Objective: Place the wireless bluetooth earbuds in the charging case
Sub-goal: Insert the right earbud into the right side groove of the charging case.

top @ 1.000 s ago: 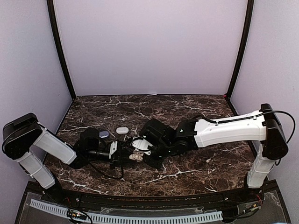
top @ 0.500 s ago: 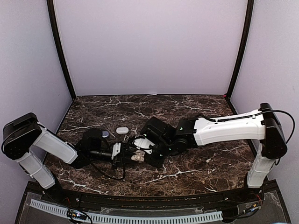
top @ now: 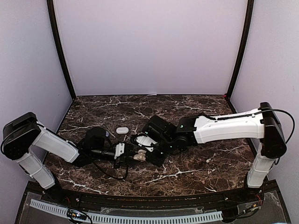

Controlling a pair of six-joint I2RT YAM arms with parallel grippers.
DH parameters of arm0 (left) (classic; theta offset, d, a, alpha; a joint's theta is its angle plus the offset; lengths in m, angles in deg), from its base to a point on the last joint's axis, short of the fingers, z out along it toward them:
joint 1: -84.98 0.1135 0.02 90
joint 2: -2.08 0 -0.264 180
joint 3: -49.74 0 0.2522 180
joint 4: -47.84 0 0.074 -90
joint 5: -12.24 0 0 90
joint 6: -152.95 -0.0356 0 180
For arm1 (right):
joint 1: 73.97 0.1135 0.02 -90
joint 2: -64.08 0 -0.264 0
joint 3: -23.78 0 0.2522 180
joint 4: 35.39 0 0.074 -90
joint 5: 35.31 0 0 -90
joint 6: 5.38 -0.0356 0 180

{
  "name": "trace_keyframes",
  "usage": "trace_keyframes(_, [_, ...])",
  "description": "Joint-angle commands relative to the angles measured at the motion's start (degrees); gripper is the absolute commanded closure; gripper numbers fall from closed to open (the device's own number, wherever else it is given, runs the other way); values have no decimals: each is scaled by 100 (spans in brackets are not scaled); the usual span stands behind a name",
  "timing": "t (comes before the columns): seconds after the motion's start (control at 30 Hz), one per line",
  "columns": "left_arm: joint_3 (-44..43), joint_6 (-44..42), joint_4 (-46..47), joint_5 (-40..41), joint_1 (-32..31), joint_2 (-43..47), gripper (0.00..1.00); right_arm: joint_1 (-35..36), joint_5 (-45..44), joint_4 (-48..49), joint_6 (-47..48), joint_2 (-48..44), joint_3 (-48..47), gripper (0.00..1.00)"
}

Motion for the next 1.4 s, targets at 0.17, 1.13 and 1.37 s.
trace_keyframes(0.17, [-71, 13, 205, -395, -195, 190, 98, -223, 184, 767, -376, -36, -78, 95])
trace_keyframes(1.13, [120, 1005, 1442, -231, -177, -133, 99, -621, 1269, 825, -1100, -508, 132, 68])
trace_keyframes(1.37, [167, 1294, 1805, -289, -119, -286, 99, -762, 1442, 868, -1243, -837, 273, 66])
